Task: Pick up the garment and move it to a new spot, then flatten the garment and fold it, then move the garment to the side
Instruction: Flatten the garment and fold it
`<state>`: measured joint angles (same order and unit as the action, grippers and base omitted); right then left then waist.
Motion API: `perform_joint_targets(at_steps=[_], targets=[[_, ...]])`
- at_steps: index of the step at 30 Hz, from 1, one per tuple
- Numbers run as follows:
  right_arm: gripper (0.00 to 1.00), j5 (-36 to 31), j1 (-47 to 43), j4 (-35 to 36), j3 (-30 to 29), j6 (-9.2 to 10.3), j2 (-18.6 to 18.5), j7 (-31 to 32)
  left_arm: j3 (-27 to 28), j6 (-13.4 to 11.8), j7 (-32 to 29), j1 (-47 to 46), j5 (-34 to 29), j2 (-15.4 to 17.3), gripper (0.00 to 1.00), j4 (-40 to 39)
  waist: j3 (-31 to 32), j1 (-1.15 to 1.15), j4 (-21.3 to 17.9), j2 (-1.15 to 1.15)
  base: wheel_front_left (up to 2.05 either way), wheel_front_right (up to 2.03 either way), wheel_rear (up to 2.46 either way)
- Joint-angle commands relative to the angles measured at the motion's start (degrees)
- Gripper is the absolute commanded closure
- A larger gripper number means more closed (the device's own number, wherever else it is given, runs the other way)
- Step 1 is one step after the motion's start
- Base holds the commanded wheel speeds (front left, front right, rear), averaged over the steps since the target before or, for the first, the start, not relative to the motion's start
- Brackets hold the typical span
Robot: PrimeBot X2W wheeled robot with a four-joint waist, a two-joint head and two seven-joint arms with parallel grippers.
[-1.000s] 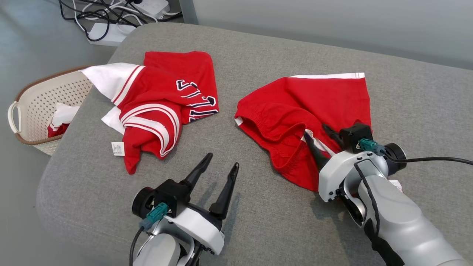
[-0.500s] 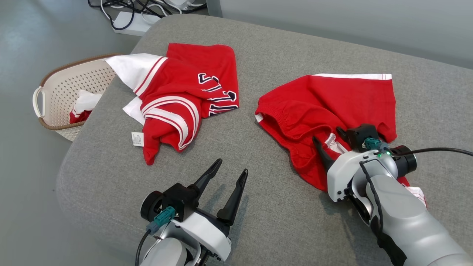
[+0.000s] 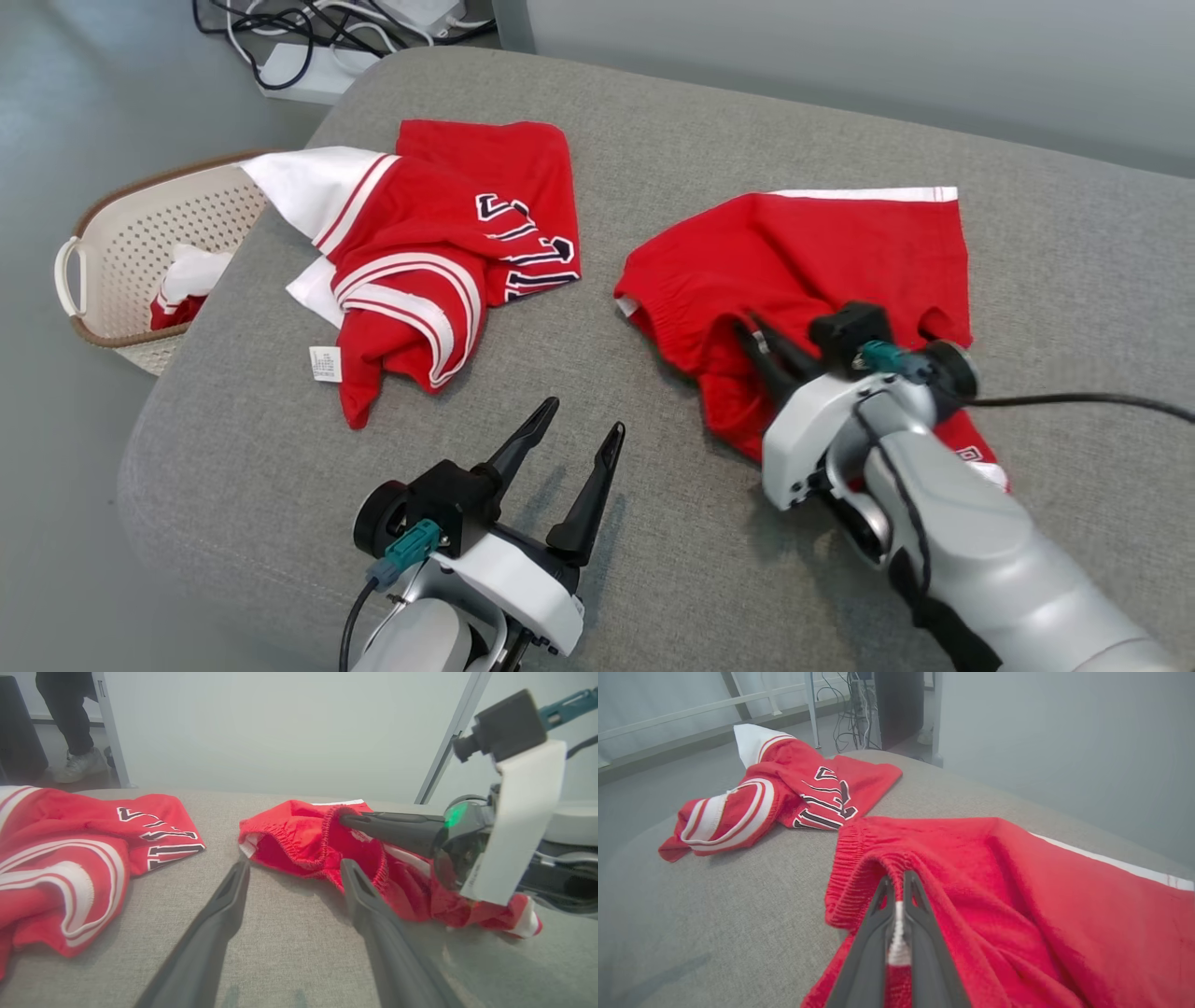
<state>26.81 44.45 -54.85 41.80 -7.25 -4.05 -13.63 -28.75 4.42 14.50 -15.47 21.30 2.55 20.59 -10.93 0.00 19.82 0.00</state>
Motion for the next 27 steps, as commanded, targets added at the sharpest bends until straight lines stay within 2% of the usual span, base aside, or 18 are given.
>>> perform_joint_targets(at_steps=[1, 7, 8, 9, 10, 13, 17, 22, 27], targets=[[1.0, 1.5, -1.52, 3.34, 2.47, -0.24, 1.17, -0.85, 1.87, 0.02, 0.5, -1.07, 0.37, 0.32, 0.0, -1.81, 0.41, 0.0, -0.49, 0.0, 0.0, 0.0, 0.0], [1.0, 9.74, -3.58, 12.17, 14.01, -0.24, 1.17, 0.15, 1.52, 0.58, 0.5, -0.72, 1.07, 0.32, 0.0, -1.63, 1.59, 0.0, -1.75, 0.0, 0.0, 0.0, 0.0], [0.87, 11.64, -3.68, 12.66, 15.19, -0.24, 1.17, 0.4, 1.61, 0.65, 0.5, -0.63, 1.11, 0.32, 0.0, -1.45, 1.79, 0.0, -2.07, 0.0, 0.0, 0.0, 0.0], [0.15, 12.93, -3.44, 13.31, 16.65, -0.24, 1.17, 0.39, 1.68, 0.73, 0.5, -0.5, 1.26, 0.32, 0.0, -1.26, 1.89, 0.0, -2.34, 0.0, 0.0, 0.0, 0.0], [0.0, 13.83, -2.88, 13.8, 17.61, -0.24, 0.95, 0.1, 1.84, 0.79, 0.5, -0.4, 1.3, 0.32, 0.0, -1.07, 1.96, 0.0, -2.79, 0.0, 0.0, 0.0, 0.0], [0.0, 17.01, -1.36, 14.63, 16.95, -0.24, -0.63, -0.86, 2.35, 1.02, 0.5, -0.25, 1.37, 0.32, 0.0, -0.18, 2.01, 0.0, -4.56, 0.0, 0.0, 0.0, 0.0], [0.0, 17.98, -0.27, 14.88, 12.69, -0.24, -3.65, -1.31, 3.32, 1.25, 0.5, 0.01, 1.78, 0.32, 0.0, 1.19, 2.35, 0.0, -7.76, 0.0, 0.0, 0.0, 0.0], [0.0, 15.88, -2.84, 16.77, 3.86, -0.24, -6.36, -1.35, 5.03, 0.43, 0.5, 0.93, 2.53, 0.32, 0.0, 3.52, 2.83, 0.0, -11.6, 0.0, 0.0, 0.0, 0.0], [0.0, 13.59, -6.25, 16.95, -1.33, -0.24, -7.64, -1.36, 6.41, -0.62, 0.5, 1.96, 3.07, 0.32, 0.0, 4.7, 3.16, 0.0, -12.86, 0.0, 0.0, 0.0, 0.0]])
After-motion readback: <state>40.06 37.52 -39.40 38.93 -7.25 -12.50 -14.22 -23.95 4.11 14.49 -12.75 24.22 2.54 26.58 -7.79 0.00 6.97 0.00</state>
